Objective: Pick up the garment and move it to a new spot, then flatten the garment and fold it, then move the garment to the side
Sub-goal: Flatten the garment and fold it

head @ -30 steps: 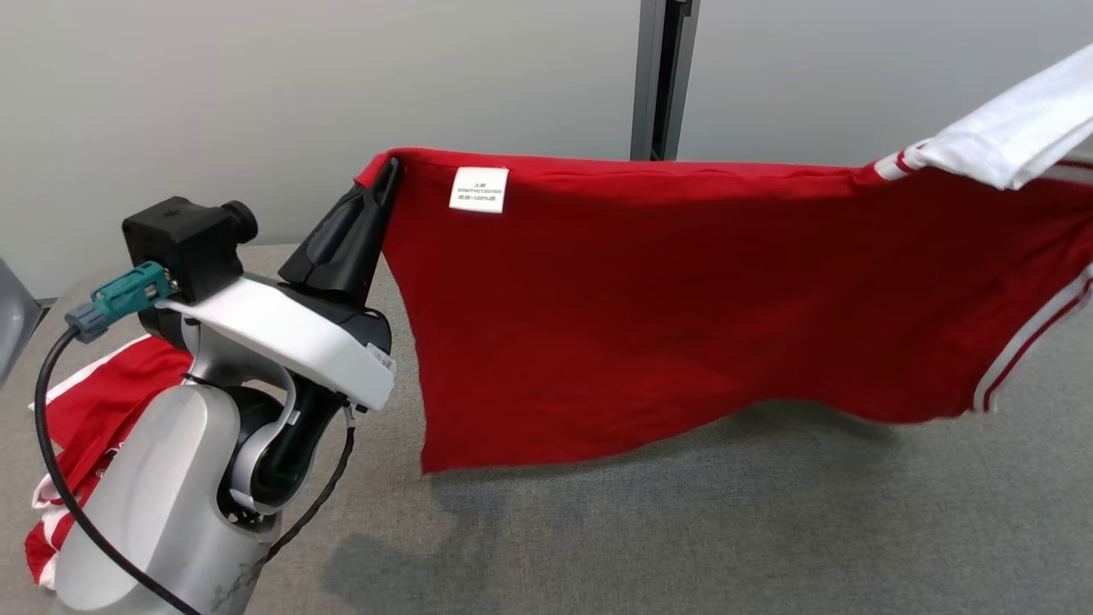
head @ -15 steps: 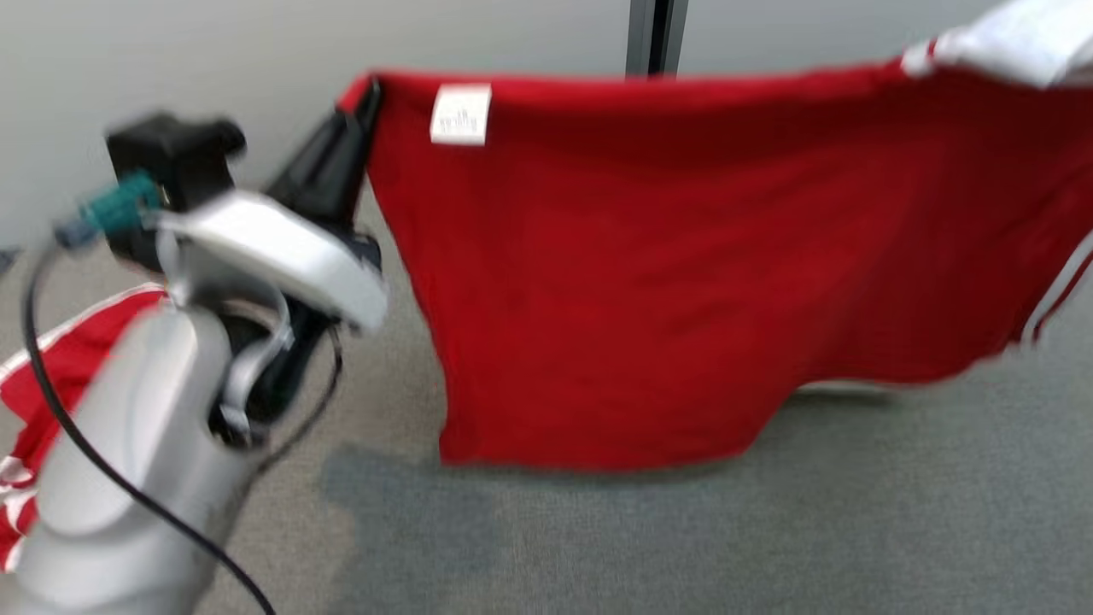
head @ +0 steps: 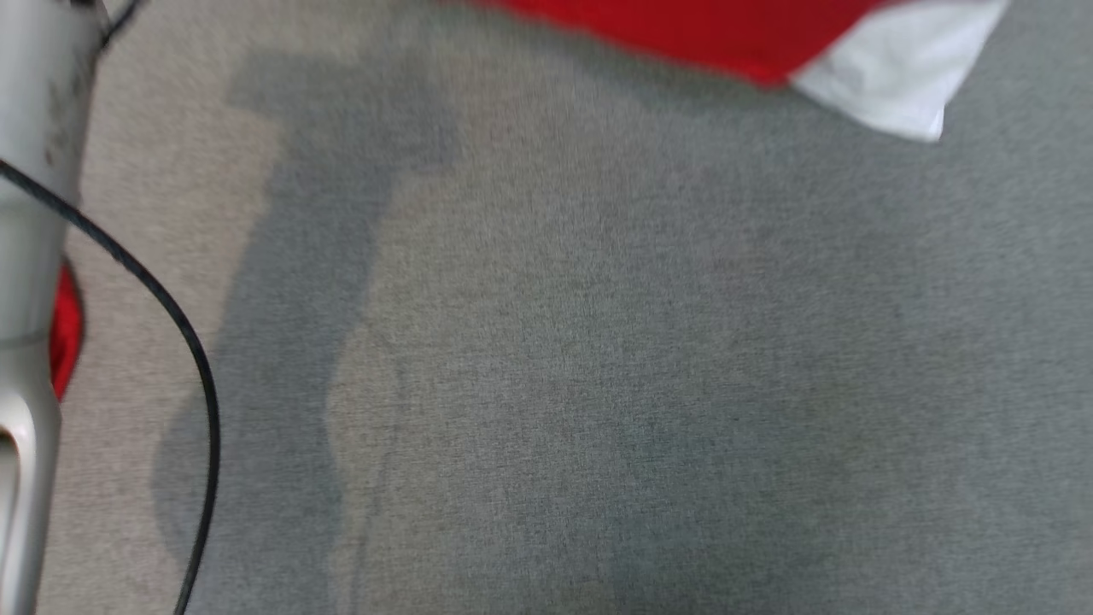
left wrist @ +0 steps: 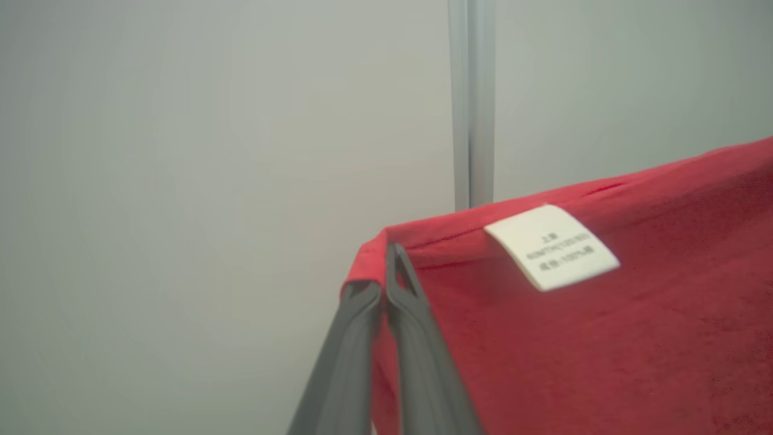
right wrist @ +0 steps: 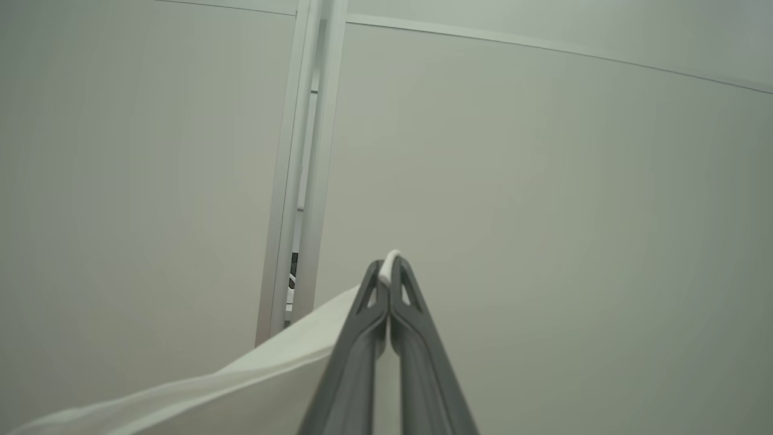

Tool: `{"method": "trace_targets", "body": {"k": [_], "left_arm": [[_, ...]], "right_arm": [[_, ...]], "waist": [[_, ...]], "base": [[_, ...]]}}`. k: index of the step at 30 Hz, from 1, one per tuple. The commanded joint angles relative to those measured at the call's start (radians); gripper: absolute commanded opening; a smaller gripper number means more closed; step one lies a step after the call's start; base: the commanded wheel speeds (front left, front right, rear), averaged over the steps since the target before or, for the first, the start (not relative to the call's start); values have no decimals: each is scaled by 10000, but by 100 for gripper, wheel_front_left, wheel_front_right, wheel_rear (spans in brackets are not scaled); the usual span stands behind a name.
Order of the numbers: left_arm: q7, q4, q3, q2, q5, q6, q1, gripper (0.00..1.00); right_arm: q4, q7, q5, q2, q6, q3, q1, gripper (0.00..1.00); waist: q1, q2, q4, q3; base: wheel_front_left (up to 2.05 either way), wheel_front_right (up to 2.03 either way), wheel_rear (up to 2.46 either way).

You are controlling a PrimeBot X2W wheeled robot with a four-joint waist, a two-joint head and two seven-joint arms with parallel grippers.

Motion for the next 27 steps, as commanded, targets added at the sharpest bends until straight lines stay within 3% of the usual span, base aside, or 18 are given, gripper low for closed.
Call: {"method": "trace_targets", "body": {"k": [1,5,9,18,27], "left_arm": [[-393,314,187,-24,92,155,-604,0],[-1944,1576,534,-576,165,508,-1656,0],[-2739,2491,466,-940,298,290,-2323,0],[-3025,3943,231,-1268,556,-120,-1761,0],[-3045,3923,236,-1280,1116,-341,81,0]], "right_arm": [[302,-425,-107,115,-5,-104,-568,0],[1117,-1094,-482,638,-5,-475,-1481,0],[864,-1162,-561,905,-5,-690,-1563,0],[1198,-1150,-349,1237,-5,-571,85,0],[1682,-1152,203,1152,-5,-377,2524,0]], "waist": [[0,0,-211,887],[0,0,-264,1251],[0,0,-241,1493],[0,0,-270,1642],[0,0,-207,1301]], "base": [[0,0,0],[0,0,0],[0,0,0],[0,0,0],[0,0,0]]}}
